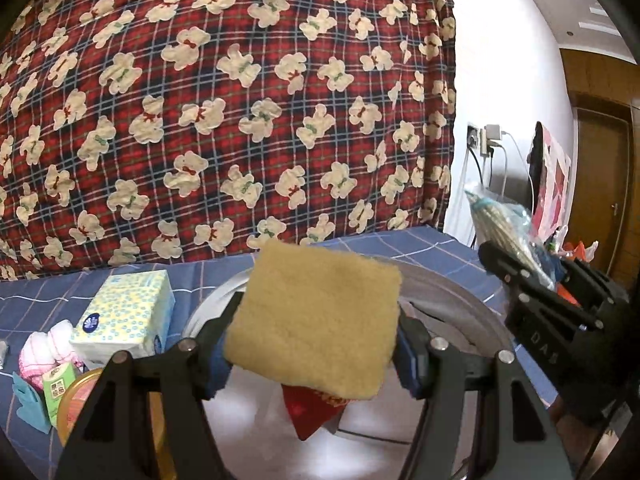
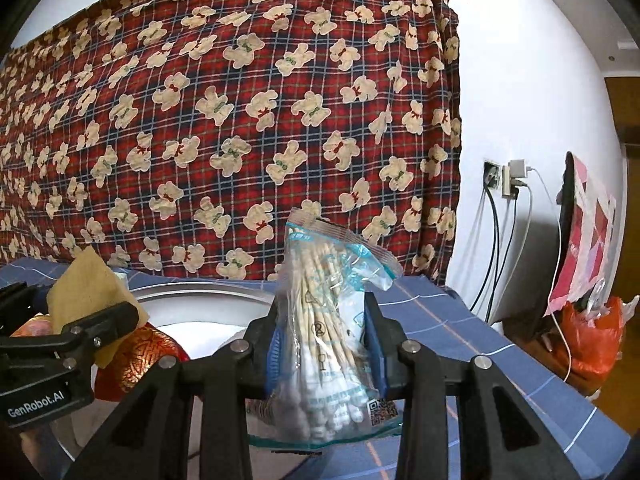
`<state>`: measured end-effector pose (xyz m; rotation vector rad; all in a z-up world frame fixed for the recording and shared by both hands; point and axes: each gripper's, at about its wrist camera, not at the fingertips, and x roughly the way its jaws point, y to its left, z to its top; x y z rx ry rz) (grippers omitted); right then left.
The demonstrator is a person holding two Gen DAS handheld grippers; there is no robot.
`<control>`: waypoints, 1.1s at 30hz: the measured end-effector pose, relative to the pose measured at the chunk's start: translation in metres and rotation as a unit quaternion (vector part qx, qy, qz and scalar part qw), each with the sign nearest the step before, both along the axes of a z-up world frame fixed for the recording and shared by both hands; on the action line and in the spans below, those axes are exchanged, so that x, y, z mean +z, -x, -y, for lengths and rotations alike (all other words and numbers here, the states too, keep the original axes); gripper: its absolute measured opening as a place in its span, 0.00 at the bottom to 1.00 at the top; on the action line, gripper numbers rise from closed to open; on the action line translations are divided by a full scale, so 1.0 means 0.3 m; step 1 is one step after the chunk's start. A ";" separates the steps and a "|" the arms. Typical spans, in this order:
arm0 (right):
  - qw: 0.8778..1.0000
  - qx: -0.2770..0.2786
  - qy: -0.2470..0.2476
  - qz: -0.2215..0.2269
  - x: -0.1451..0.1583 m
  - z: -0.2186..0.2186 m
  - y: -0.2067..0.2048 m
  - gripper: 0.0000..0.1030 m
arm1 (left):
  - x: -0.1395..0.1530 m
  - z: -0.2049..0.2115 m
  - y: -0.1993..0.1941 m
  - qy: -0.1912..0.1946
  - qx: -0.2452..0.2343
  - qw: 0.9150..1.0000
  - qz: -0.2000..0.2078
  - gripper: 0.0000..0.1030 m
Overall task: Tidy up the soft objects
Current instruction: 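Carry the swab bag and tan pad to the silver tin and release both inside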
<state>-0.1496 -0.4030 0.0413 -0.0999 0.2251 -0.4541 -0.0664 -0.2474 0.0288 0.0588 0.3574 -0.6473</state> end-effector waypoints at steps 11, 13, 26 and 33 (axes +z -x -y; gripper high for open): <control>1.000 0.004 -0.026 -0.014 -0.007 0.050 -0.012 0.37 | -0.013 0.023 -0.023 -0.004 0.003 1.000 -0.012 0.64; 0.999 0.006 -0.026 -0.020 -0.011 0.049 -0.020 0.37 | -0.016 0.029 -0.023 -0.006 0.000 1.000 -0.013 0.64; 0.998 0.040 -0.037 -0.044 -0.028 0.025 -0.064 0.37 | -0.025 0.046 -0.053 -0.038 0.027 0.999 -0.026 0.64; 0.995 0.067 -0.047 -0.055 -0.032 0.014 -0.079 0.44 | -0.040 0.050 -0.064 -0.052 0.035 0.997 -0.037 0.64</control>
